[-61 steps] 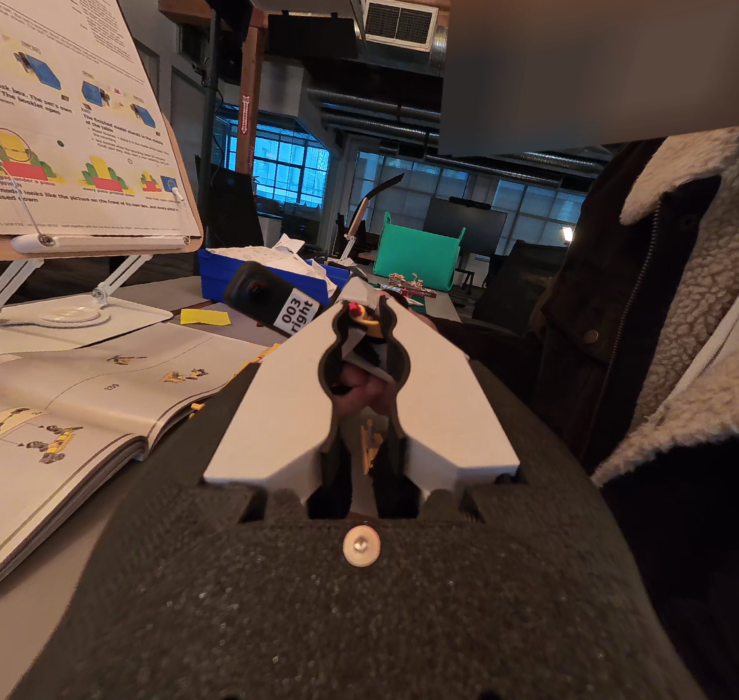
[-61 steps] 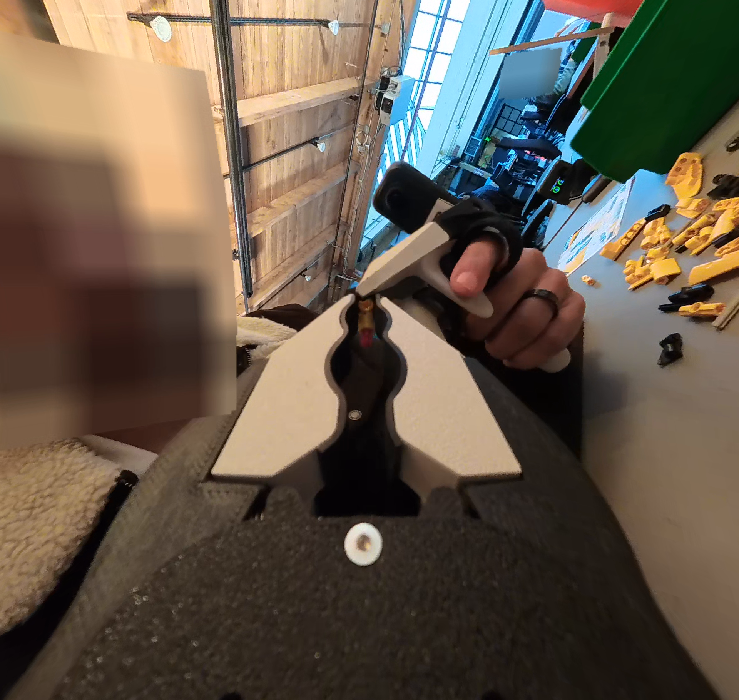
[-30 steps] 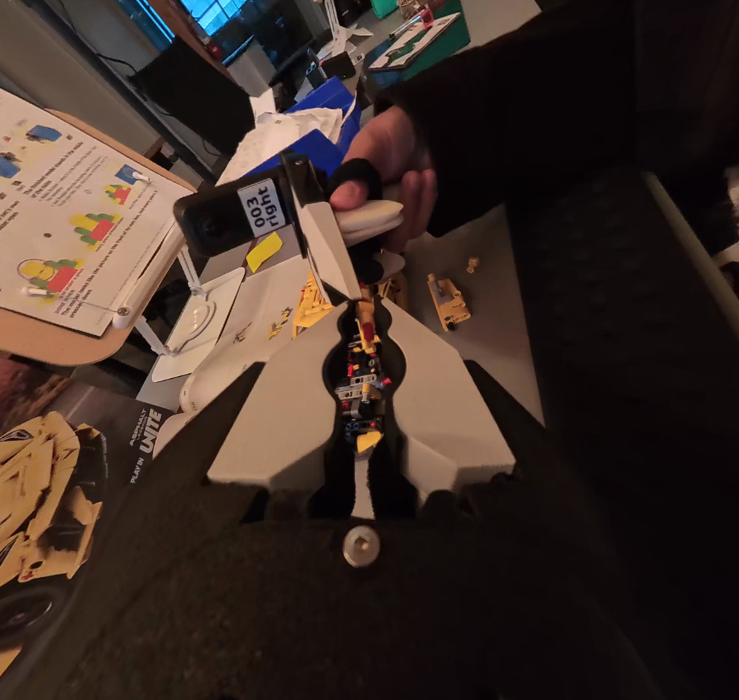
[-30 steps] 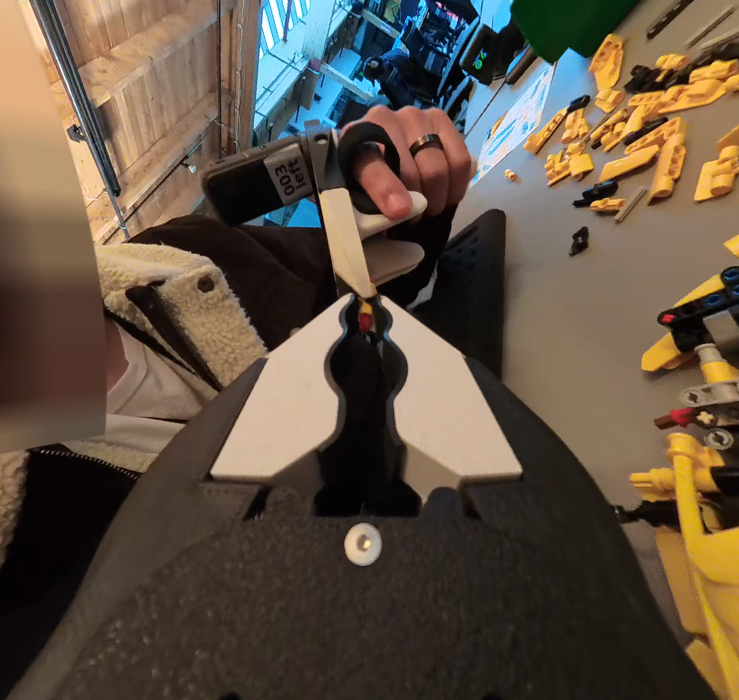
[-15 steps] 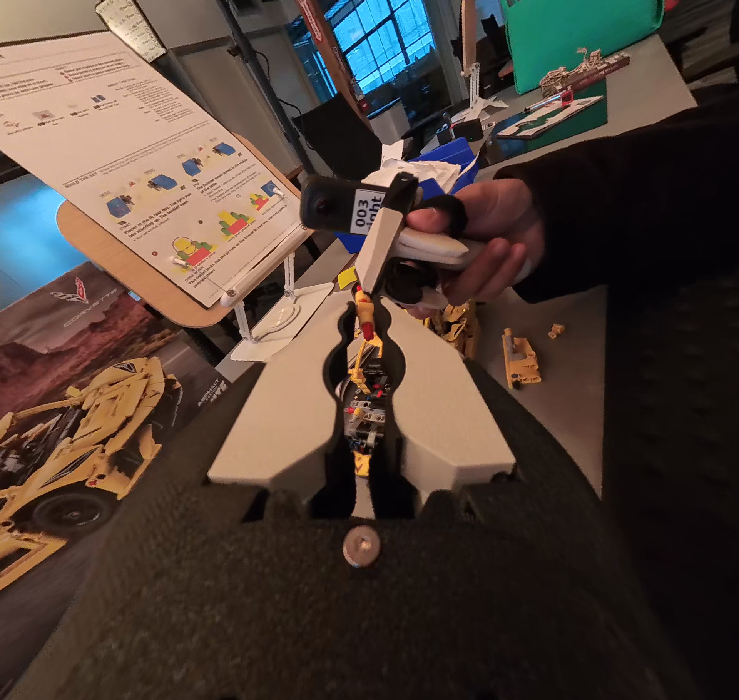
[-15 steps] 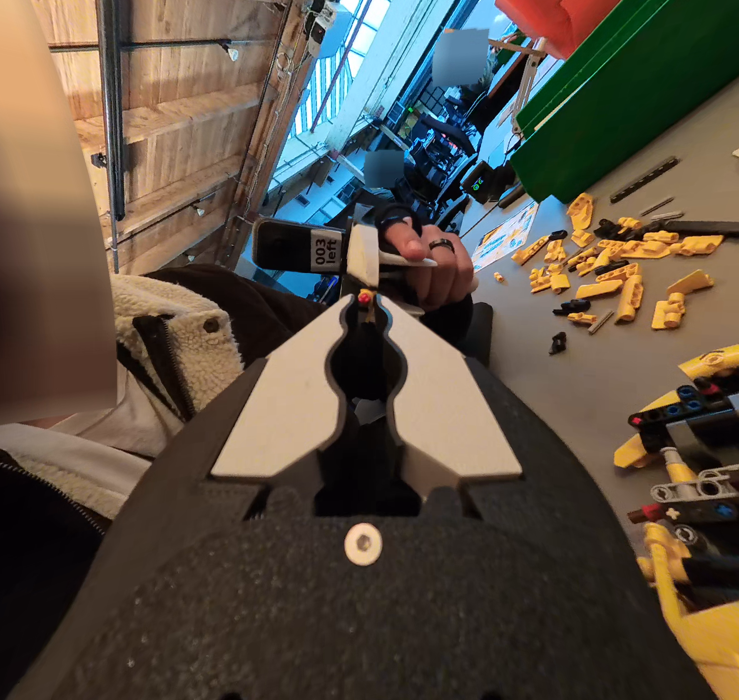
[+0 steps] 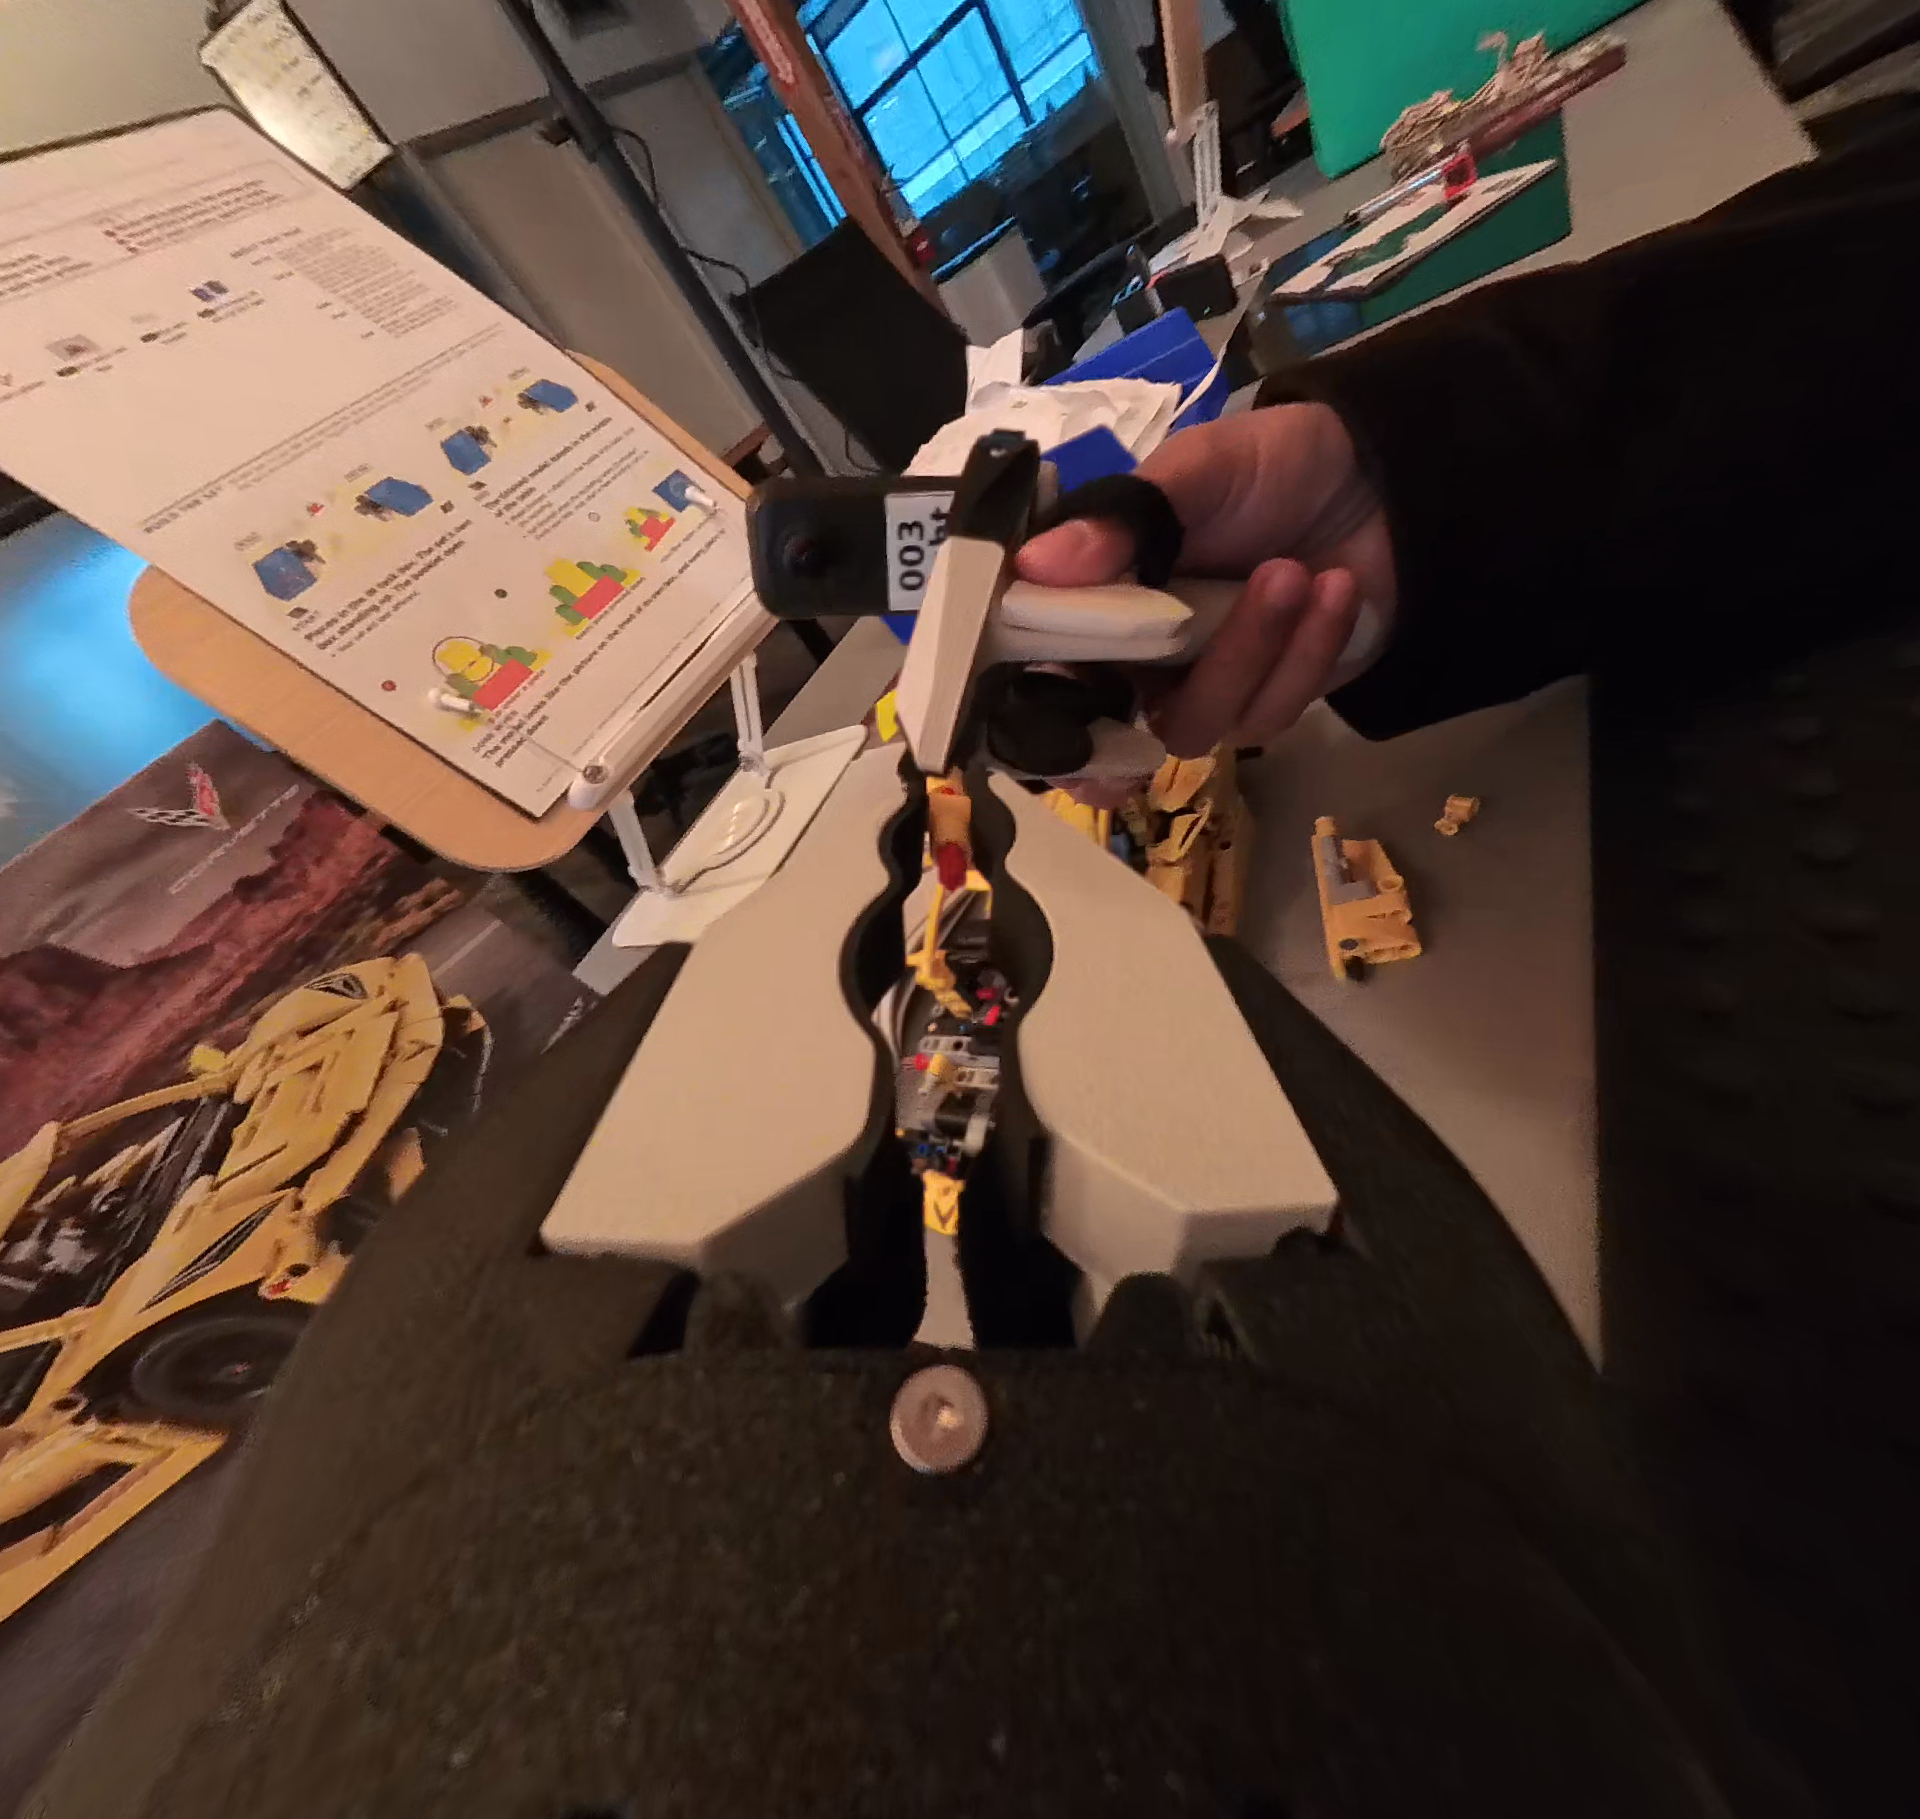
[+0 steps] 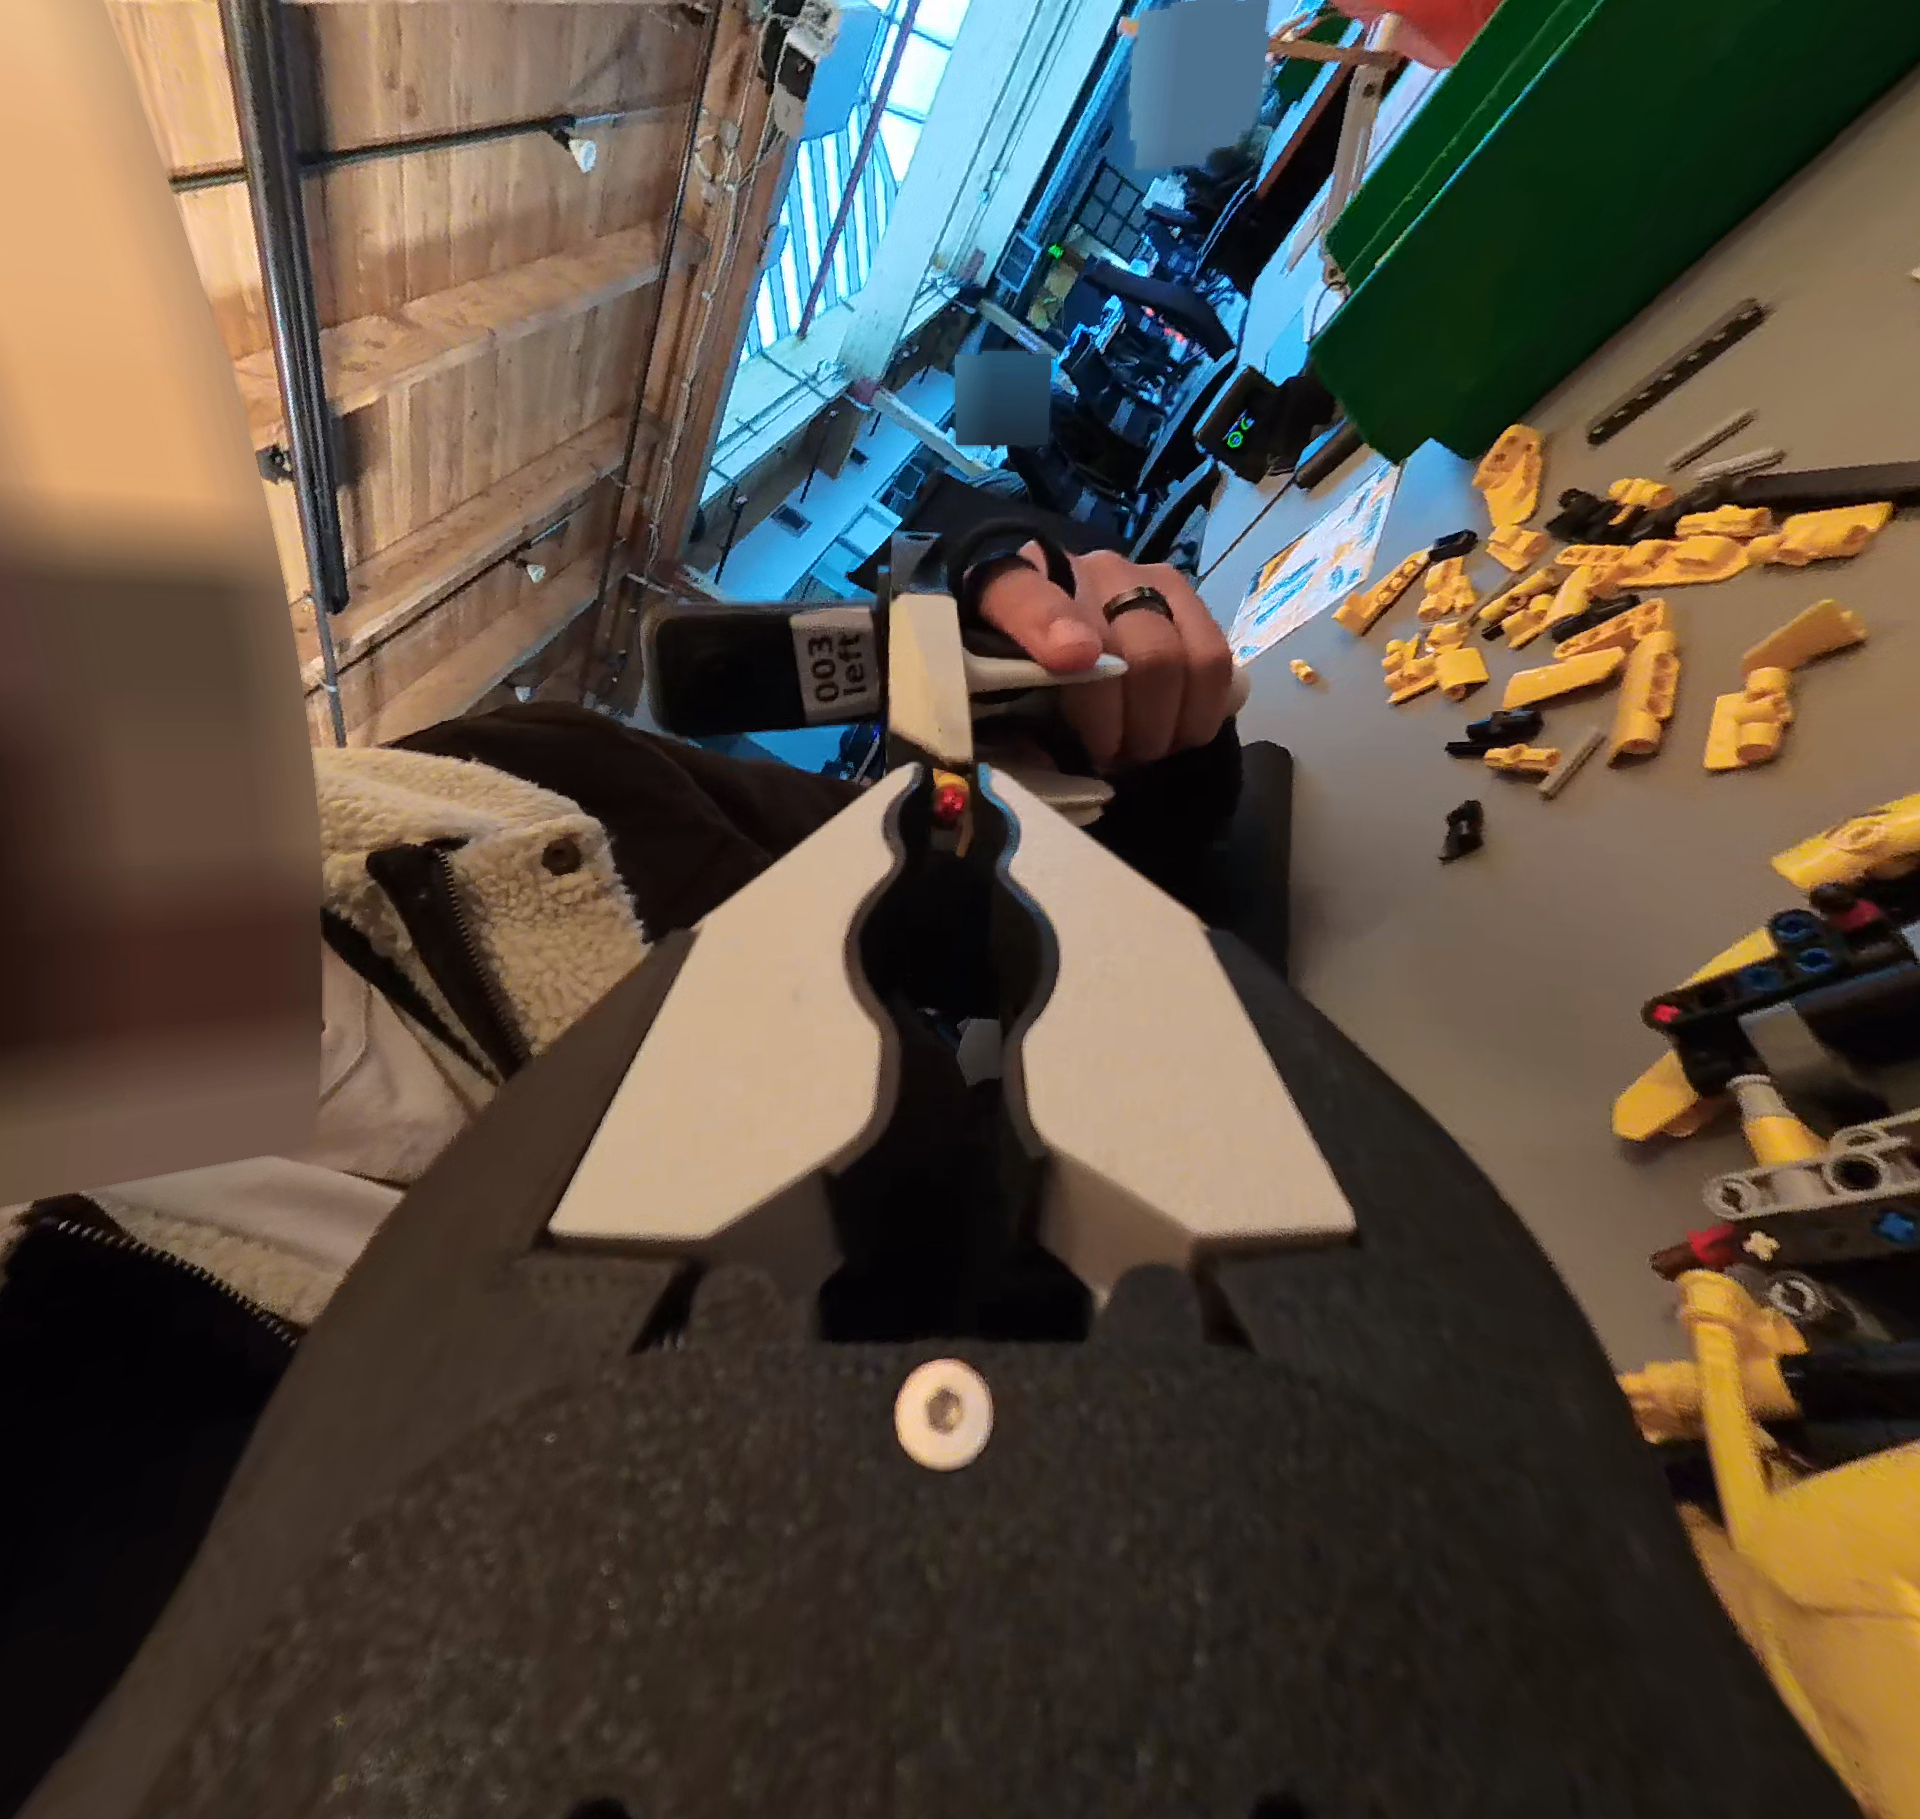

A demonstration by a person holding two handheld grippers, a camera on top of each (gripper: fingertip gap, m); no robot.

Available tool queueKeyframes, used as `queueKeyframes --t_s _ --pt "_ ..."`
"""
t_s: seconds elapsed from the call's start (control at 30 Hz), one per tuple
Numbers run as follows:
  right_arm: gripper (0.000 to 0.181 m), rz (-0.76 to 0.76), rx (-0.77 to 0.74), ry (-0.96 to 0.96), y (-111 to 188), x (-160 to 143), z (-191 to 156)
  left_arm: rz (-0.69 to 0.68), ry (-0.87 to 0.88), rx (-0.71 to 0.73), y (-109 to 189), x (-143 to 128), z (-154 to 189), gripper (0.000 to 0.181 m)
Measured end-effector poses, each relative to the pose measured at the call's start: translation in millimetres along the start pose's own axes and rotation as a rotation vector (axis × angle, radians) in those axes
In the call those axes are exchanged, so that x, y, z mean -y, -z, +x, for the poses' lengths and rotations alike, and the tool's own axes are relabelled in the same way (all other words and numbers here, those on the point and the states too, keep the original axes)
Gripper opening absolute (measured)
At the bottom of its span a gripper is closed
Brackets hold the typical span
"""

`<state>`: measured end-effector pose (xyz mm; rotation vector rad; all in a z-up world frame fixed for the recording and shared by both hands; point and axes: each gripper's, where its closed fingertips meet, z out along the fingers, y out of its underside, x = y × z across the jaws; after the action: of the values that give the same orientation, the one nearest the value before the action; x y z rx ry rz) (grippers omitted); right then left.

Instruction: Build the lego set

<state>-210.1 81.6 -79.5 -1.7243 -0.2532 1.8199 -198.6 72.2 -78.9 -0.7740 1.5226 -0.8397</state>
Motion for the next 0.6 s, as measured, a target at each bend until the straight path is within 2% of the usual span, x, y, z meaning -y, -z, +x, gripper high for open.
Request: queueKeyframes --t_s 0.07,0.13,0.2,0.3,0.4,0.5,0.6 --pt "0.006 0.020 -0.006 -0.011 2 4 3 0.007 0.023 0.030 -3 -2 -3 0.008" --pt "0.007 0.033 -0.027 0.026 5 7 3 0.037 0.124 0.035 -5 -2 -7 0.008" --pt "0.017 0.062 -0.023 0.067 11 13 -3 0.080 0.206 0.033 -7 -2 -8 0.007" --pt "0.019 0.114 -0.011 0.064 22 22 -7 0.076 0.200 0.051 -8 -4 -7 0.007" --pt "0.018 0.149 -0.030 0.087 27 28 -6 0.100 0.303 0.050 -10 -5 -8 0.007" --pt "0.013 0.193 -0.068 0.187 28 35 -9 0.111 0.488 0.043 -10 -8 -12 0.007" --pt "0.012 0.254 -0.145 0.366 33 45 -13 0.205 0.754 0.011 -7 -7 -22 0.008"
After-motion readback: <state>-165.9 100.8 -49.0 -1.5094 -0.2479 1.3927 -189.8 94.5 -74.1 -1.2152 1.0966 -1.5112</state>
